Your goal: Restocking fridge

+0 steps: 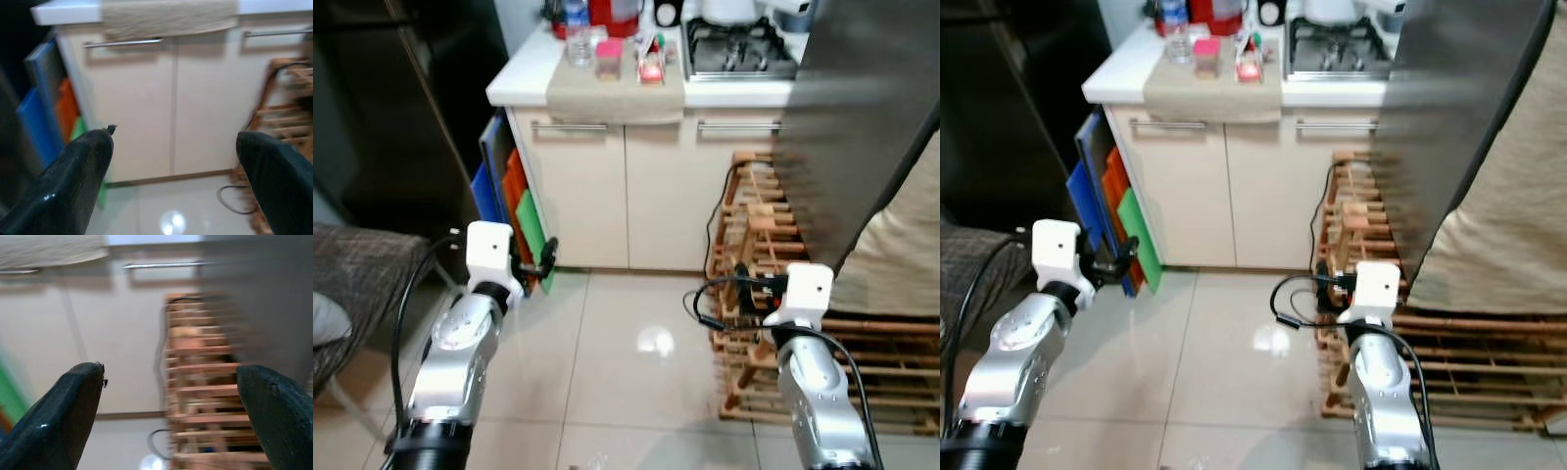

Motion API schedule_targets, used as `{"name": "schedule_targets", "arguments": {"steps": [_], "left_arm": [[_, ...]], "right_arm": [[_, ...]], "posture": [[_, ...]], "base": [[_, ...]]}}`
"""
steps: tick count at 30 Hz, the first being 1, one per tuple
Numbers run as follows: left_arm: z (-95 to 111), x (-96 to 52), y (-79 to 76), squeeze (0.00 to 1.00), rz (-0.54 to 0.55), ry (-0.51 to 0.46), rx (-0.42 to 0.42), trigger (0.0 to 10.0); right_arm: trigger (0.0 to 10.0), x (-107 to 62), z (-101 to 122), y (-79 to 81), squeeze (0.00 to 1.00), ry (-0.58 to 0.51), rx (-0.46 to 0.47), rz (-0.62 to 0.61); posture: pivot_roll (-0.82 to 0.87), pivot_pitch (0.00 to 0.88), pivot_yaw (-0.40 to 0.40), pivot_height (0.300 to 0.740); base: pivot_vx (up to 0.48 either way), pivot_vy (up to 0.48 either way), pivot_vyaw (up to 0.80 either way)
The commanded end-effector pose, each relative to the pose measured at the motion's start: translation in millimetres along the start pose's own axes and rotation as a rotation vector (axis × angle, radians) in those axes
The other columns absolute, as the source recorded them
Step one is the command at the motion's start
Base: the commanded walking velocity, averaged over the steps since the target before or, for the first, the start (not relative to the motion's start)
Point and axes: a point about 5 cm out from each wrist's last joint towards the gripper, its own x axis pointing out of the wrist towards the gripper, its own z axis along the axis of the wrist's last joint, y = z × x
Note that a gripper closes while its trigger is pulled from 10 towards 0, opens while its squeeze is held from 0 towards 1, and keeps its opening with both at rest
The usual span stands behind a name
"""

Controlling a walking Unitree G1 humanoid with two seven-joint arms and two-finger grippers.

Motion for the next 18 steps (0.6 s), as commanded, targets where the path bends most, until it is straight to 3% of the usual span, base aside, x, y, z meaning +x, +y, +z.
{"name": "schedule_targets", "arguments": {"steps": [1, 10, 18], "left_arm": [[3, 2.0, -6.8, 0.0, -0.04, -0.016, -0.02, 10.0], [2, 0.0, -13.1, 0.0, -0.103, -0.029, -0.041, 10.0], [7, -0.6, -19.1, 0.0, -0.163, -0.055, -0.021, 10.0]], "right_arm": [[10.0, 0.2, 9, -8.6, 0.0, -0.035, -0.028, -0.042], [10.0, -4.1, -2, -2.7, 0.0, 0.018, 0.006, -0.005], [10.0, -5.9, 8, 0.6, 0.0, -0.027, -0.054, 0.023]], "posture": [[-0.05, 0.0, 0.07, 0.74], [-0.06, 0.0, 0.063, 0.74], [-0.06, 0.0, 0.049, 0.74]], "base": [[0.0, 0.0, -0.64], [0.0, 0.0, -0.64], [0.0, 0.0, -0.65]]}}
